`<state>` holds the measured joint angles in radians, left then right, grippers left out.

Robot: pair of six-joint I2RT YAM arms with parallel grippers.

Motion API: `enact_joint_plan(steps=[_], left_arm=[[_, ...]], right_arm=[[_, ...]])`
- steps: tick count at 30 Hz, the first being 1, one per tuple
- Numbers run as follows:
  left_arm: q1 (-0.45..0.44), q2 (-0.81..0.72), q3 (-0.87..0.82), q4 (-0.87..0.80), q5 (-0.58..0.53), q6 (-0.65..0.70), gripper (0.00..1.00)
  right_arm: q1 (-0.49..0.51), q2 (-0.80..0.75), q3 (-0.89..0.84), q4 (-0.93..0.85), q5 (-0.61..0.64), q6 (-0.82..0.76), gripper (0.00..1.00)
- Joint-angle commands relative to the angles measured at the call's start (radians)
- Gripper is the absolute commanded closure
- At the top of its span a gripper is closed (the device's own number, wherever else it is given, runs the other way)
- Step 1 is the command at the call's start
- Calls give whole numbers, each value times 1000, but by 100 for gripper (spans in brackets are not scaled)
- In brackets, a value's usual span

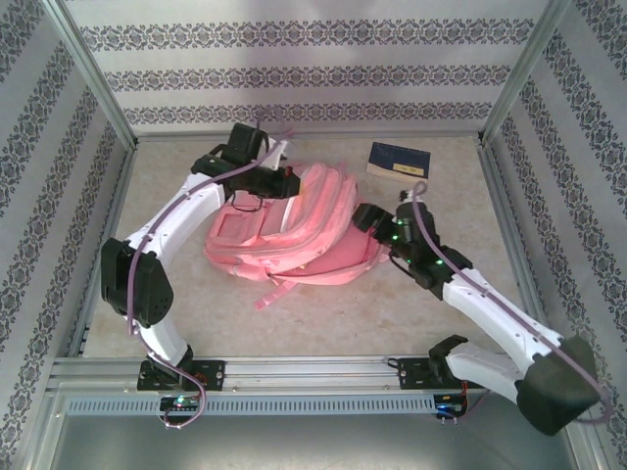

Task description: Pack the student bag

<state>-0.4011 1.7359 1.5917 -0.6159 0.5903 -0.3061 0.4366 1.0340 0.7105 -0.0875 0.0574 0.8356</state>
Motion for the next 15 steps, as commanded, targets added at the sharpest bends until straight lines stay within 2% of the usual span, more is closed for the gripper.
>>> enact_joint_plan(steps=[1,5,8,11,12,15], left_arm=[[-39,53,-11,-75,-152,59,100],[-68,87,-9,-125,-266,79,100],[-73,103,14,-184,-382,101,100],[-71,130,63,-271,-563,142,100],[-68,140,75,-290,-618,151,100],[-38,144,77,-299,-643,150,100]], right_arm=[[-125,41,52,-95,68,-71,14],[-248,239,222,-102,-31,-66,17],[-299,409,376,-99,-57,-77,25],[-348,588,529,-100,-75,-76,42],[-369,662,604,-129,-93,-72,50],[-420,867,819,-224,-172,-78,69]])
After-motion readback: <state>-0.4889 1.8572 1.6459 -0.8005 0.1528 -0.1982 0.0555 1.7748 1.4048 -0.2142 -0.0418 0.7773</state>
